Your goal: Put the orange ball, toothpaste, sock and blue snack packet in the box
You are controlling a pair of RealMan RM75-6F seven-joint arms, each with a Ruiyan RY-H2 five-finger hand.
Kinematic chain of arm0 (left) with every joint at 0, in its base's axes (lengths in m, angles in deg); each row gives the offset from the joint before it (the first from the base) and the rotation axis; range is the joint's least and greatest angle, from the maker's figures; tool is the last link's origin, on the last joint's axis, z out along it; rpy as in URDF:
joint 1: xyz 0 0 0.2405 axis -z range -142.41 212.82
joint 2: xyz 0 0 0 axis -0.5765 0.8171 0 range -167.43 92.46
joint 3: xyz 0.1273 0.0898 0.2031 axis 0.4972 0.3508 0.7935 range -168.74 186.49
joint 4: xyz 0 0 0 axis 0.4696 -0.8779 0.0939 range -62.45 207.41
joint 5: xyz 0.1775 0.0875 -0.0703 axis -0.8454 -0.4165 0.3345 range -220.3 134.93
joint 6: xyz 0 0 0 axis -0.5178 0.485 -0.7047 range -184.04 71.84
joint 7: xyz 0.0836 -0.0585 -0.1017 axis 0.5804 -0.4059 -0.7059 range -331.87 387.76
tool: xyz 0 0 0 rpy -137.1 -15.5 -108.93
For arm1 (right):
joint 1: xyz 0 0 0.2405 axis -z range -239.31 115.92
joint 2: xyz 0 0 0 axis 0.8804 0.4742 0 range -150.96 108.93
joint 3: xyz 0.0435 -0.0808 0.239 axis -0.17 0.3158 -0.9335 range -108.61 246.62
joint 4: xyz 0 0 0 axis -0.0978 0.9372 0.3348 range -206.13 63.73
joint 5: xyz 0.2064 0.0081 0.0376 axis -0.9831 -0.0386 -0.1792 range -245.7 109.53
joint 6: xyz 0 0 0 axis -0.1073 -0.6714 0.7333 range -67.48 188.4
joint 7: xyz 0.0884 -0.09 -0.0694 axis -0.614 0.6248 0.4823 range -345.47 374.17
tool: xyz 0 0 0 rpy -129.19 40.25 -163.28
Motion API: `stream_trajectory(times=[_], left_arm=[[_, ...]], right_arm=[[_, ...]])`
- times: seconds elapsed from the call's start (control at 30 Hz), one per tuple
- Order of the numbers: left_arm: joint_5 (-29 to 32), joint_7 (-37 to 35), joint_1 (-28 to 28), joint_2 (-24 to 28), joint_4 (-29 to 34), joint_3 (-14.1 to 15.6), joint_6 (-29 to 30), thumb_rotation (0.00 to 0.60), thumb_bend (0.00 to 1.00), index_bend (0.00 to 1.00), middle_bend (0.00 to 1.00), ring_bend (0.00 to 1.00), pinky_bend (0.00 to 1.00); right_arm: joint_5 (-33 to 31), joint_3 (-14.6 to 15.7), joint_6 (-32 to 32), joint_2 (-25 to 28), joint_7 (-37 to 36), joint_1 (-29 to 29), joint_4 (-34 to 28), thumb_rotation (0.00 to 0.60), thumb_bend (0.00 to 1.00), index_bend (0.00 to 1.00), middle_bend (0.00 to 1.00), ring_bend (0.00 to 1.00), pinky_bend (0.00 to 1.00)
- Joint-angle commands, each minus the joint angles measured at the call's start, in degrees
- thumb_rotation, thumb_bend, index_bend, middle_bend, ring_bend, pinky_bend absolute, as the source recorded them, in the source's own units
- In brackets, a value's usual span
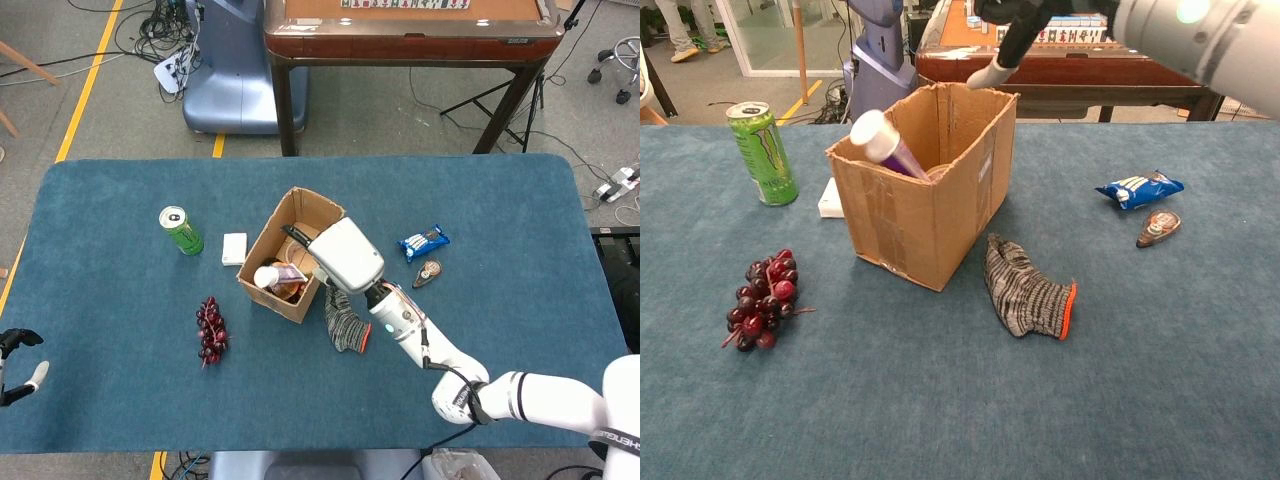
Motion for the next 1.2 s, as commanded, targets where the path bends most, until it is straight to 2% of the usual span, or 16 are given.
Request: stream_trajectory(times=[0.03,0.3,0.37,0.4,0.43,0.47,0.57,0.63,0.7,0.77,0.87,1.2], left_arm=[[0.06,0.13,0.05,-0.10,-0.03,-0.04,-0.05,0.600,0.26,0.44,0.46,0.42,0.61],[0.69,0.45,0.26,-0.36,-0.22,-0.22,-0.51,0.600,0.26,0.44,0.46,0.42,0.61],[0.83,0.45,0.25,-0.39,-0.26,-0.27,-0.52,0.600,0.26,0.44,0.46,0.42,0.61],[0.88,0.44,0.25,-0.40,-0.27,-0.29,-0.53,0.600,0.26,0.44,0.46,0.42,0.61],[0.94,0.43,0.25,-0.42,-0.28,-0.31,-0.54,0.600,0.26,0.44,0.46,0.42,0.61],[1.00,0.44,0.27,-0.43,-0.31,-0.32,-0.59,0.600,0.26,0.44,0.46,0.42,0.61],[1.03,0.43,0.28,-0.43,-0.34,-0.32,-0.64,0.600,0.26,0.44,0.46,0.42,0.61],[1.08,0.37,0.29,-0.43,-0.33,-0.37,-0.62,0.600,0.26,0.44,0.46,0.42,0.61],[1.08,0.34,0.26,-0.43,-0.35,-0.36,-0.57,0.600,0.26,0.44,0.46,0.42,0.61],[1.06,0.25,0.24,-0.41,-0.35,-0.37,-0.54,0.600,0.26,0.44,0.46,0.42,0.61],[1.11,0.11,0.22,-0.36,-0.37,-0.41,-0.52,0.600,0.26,0.44,0.46,0.42,0.61],[1.14,0.47,0.24,-0.36,-0.76,-0.35,-0.59,0.600,0.26,0.44,0.46,0.42,0.61]], right_arm=[[5.66,3.94,-2.30,5.16,-2.22,3.29,-4.28,0.600,0.00,0.26,1.00,1.00,1.00],[14.29,10.53,-3.93,9.92,-3.81,7.15,-5.98,0.600,0.00,0.30,1.00,1.00,1.00],[16.41,11.84,-4.65,9.52,-3.71,7.91,-4.52,0.600,0.00,0.33,1.00,0.95,0.99],[17.07,12.36,-4.72,9.34,-3.56,8.18,-3.84,0.600,0.00,0.34,0.98,0.90,0.96],[17.59,12.86,-4.59,9.17,-3.44,8.37,-3.19,0.600,0.00,0.36,0.94,0.83,0.92],[17.90,13.45,-4.05,8.99,-3.20,8.54,-2.46,0.600,0.00,0.37,0.85,0.74,0.84],[17.89,14.50,-1.91,8.45,-2.01,8.58,-0.92,0.600,0.00,0.38,0.63,0.55,0.62],[17.66,14.99,-0.30,7.91,-1.08,8.46,0.16,0.600,0.00,0.38,0.52,0.45,0.50],[17.43,15.33,1.03,7.32,-0.57,8.30,1.06,0.600,0.00,0.38,0.42,0.35,0.41],[17.05,15.73,2.65,6.72,0.04,8.10,1.85,0.600,0.00,0.38,0.36,0.28,0.36],[16.73,16.23,4.79,5.83,0.53,7.71,2.79,0.600,0.00,0.37,0.31,0.23,0.34],[16.12,17.24,11.02,2.65,4.20,6.01,6.13,0.600,0.00,0.29,0.26,0.19,0.34]])
